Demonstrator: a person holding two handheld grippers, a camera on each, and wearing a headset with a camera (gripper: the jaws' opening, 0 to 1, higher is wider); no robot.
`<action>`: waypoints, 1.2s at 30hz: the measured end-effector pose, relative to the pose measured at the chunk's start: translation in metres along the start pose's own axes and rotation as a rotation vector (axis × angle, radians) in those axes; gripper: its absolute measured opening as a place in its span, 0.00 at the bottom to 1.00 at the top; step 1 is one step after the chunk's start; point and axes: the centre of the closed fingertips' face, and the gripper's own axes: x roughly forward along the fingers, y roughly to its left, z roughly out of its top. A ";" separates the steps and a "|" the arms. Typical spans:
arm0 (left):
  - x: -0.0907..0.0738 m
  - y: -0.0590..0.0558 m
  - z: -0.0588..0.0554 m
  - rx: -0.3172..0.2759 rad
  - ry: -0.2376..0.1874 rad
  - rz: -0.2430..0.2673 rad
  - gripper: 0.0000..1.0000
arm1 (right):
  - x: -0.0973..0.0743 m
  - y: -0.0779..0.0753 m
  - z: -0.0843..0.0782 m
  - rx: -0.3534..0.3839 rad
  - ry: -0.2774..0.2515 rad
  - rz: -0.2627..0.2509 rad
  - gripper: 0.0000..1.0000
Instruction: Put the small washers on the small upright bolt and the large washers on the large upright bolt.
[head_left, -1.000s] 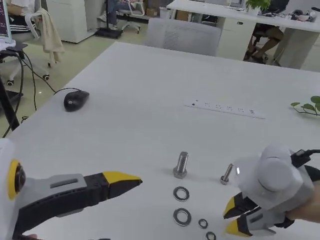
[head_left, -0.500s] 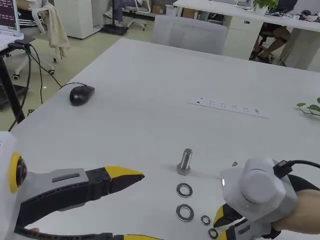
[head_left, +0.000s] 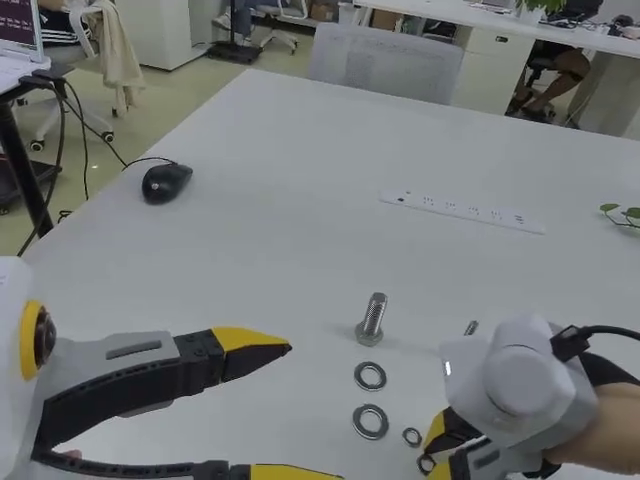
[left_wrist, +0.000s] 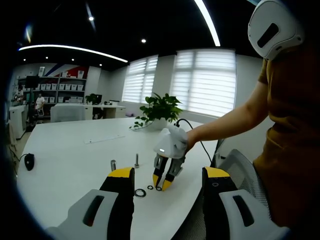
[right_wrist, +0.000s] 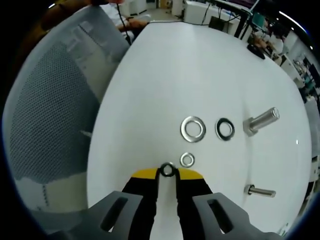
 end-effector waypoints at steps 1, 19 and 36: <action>0.000 0.000 0.000 0.001 0.001 0.000 0.53 | 0.000 0.000 0.000 0.000 0.002 0.000 0.15; 0.001 -0.003 -0.002 0.000 0.012 -0.004 0.53 | -0.009 -0.004 -0.003 0.039 0.003 -0.006 0.12; 0.008 0.001 -0.001 -0.004 0.016 -0.011 0.53 | -0.054 -0.048 -0.031 0.099 0.005 -0.115 0.12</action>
